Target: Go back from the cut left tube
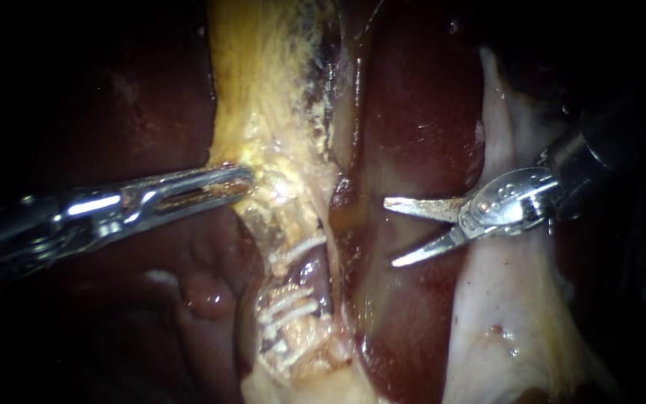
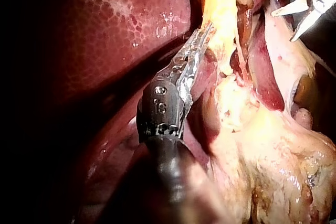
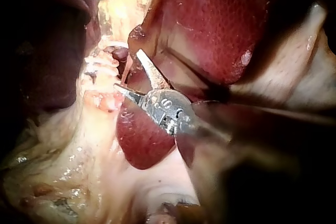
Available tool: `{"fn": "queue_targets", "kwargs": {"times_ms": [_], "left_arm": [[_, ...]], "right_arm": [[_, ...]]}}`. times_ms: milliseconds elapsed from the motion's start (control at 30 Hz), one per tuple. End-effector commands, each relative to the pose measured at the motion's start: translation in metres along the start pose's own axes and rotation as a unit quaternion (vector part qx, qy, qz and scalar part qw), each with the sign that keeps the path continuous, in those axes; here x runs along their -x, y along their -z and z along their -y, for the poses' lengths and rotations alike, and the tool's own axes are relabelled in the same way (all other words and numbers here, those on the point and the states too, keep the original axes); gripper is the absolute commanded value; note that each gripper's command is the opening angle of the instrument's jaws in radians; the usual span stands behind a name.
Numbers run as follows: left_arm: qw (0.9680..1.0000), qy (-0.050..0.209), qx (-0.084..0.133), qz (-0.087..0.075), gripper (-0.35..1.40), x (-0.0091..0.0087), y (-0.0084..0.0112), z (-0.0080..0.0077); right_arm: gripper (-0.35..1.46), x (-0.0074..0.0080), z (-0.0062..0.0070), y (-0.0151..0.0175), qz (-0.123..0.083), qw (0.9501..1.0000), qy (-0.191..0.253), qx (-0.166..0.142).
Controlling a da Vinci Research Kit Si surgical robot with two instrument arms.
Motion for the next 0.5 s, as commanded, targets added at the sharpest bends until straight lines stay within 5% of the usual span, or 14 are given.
{"fn": "queue_targets", "kwargs": {"times_ms": [33,500], "left_arm": [[1.0000,0.001,-0.002,0.003,-0.35,0.0002,-0.0001,0.0001],[1.0000,0.001,-0.002,0.003,-0.35,0.0004,-0.0004,0.0004]], "right_arm": [[1.43,0.0000,0.0000,0.0000,-0.001,1.0000,0.000,-0.001],[1.43,0.0000,0.0000,0.0000,-0.001,1.0000,0.000,-0.001]]}}
